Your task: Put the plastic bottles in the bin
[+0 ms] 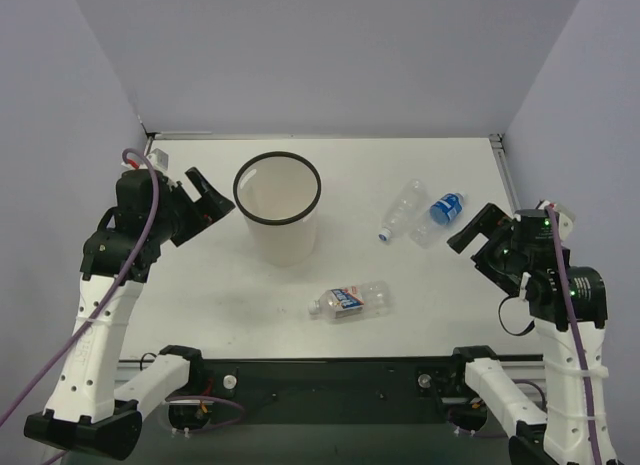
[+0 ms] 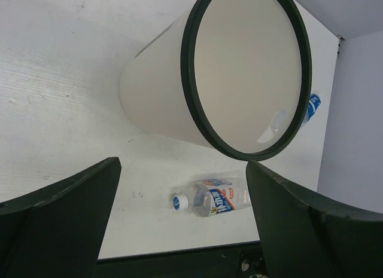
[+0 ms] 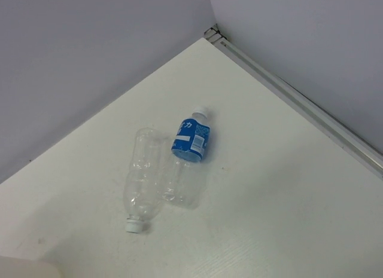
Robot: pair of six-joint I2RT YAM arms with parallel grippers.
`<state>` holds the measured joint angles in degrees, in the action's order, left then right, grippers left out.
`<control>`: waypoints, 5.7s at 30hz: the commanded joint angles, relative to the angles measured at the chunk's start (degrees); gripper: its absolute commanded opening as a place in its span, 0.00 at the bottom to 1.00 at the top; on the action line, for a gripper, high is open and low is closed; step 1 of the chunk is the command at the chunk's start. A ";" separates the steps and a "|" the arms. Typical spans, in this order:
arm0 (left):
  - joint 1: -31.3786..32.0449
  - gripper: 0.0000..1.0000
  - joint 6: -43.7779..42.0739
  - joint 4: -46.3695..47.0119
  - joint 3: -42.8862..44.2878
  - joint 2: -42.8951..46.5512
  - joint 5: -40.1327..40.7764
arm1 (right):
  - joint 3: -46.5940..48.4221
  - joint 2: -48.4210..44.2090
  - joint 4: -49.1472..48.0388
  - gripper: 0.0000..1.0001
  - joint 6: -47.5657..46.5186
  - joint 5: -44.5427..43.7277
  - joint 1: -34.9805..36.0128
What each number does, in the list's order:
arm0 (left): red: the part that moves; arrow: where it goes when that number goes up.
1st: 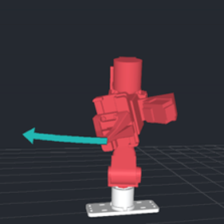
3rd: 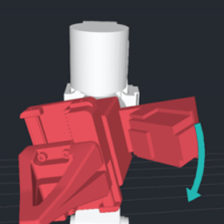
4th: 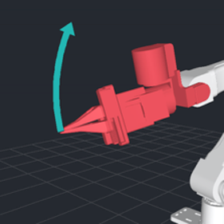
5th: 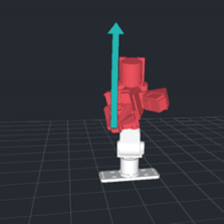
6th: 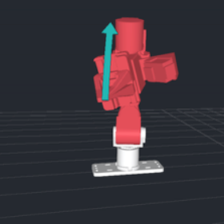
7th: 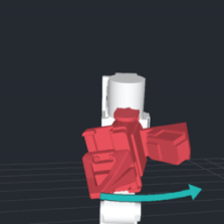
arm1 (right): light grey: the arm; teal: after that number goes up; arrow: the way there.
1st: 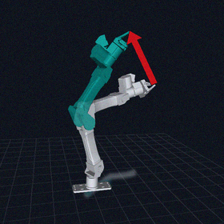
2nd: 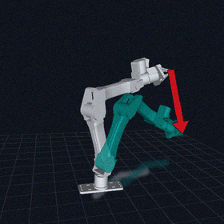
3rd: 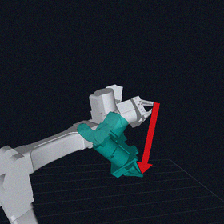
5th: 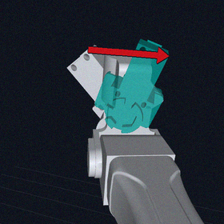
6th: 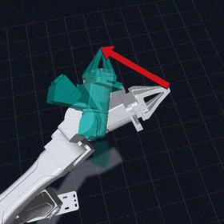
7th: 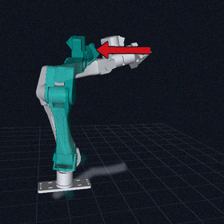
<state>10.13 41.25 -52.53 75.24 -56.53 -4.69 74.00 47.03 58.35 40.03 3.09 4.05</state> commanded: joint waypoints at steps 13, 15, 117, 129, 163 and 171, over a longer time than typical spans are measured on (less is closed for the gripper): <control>0.77 0.97 -0.12 0.50 4.56 0.46 1.96 | -12.90 14.93 0.38 1.00 30.26 5.42 14.48; 0.77 0.97 0.05 0.24 5.00 0.55 2.14 | -15.88 15.38 -3.23 1.00 36.94 6.13 16.58; 1.03 0.97 -2.58 -4.07 10.45 -1.56 4.25 | 31.04 55.36 -52.46 0.45 -29.22 -18.82 47.71; 1.03 0.98 -3.20 -4.07 9.92 -1.83 4.16 | 24.35 56.60 -49.74 0.80 -25.80 -17.59 48.85; 1.30 0.97 -1.27 -2.49 7.29 -0.86 3.02 | 6.78 33.83 -21.26 0.74 9.97 -16.20 9.06; 1.38 0.97 -1.18 -3.19 6.93 -0.51 3.81 | 1.86 39.36 -22.13 0.78 14.01 -11.89 4.30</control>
<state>11.18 39.86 -56.58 82.00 -57.95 -1.32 77.34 83.05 35.16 50.35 -11.88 9.63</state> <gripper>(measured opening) 0.975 0.774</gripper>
